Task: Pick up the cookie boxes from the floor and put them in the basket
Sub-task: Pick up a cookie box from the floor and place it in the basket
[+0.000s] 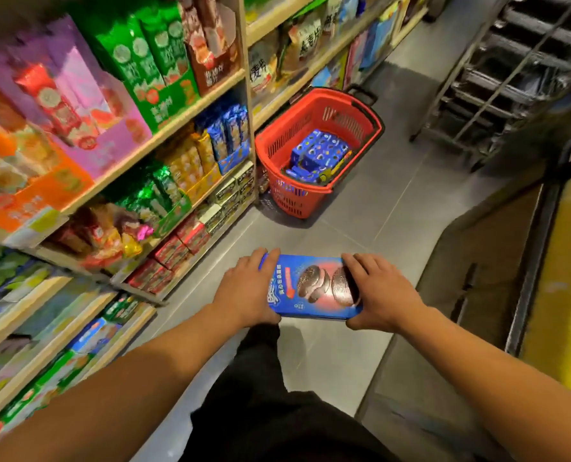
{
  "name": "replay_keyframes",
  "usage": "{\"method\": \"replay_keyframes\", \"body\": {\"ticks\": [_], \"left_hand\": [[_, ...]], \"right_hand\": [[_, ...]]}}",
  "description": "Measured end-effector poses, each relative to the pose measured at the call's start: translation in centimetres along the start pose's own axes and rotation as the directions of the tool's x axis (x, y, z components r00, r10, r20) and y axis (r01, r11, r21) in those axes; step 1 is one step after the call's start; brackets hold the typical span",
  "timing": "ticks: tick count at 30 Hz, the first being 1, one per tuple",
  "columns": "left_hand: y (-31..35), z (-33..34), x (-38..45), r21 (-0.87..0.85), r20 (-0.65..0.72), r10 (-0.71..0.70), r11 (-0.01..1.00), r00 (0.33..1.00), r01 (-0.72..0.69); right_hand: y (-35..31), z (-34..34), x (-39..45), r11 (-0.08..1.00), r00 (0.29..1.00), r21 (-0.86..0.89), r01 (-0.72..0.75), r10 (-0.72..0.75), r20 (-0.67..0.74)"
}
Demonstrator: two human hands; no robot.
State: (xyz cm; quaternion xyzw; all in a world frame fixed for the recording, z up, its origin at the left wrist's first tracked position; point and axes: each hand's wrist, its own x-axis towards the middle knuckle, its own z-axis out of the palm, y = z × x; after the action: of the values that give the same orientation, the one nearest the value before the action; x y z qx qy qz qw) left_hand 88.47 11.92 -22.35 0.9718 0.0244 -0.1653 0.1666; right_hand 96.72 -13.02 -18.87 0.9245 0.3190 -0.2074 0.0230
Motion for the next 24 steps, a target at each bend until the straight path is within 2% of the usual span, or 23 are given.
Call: {"method": "replay_keyframes", "body": {"ticks": [5, 11, 16, 24], "left_hand": [[-4.1, -5.8, 10.8, 0.001, 0.027, 0.026, 1.000, 0.999, -0.026], [-7.2, -12.3, 23.0, 0.097, 0.068, 0.075, 0.992, 0.995, -0.082], [-8.9, -14.2, 29.3, 0.088, -0.053, 0.098, 0.992, 0.994, -0.093], [-8.5, -16.6, 39.8, 0.007, 0.001, -0.080, 0.997, 0.997, 0.080]], "right_hand": [[2.5, -5.4, 10.8, 0.999, 1.000, -0.013, -0.031, 0.031, -0.001], [6.2, -10.8, 21.2, 0.997, 0.997, -0.012, -0.077, 0.077, -0.010], [9.3, -13.6, 28.4, 0.999, 0.999, -0.005, -0.044, 0.044, -0.004], [17.0, -16.5, 41.2, 0.989, 0.991, -0.073, 0.130, -0.127, 0.043]]}}
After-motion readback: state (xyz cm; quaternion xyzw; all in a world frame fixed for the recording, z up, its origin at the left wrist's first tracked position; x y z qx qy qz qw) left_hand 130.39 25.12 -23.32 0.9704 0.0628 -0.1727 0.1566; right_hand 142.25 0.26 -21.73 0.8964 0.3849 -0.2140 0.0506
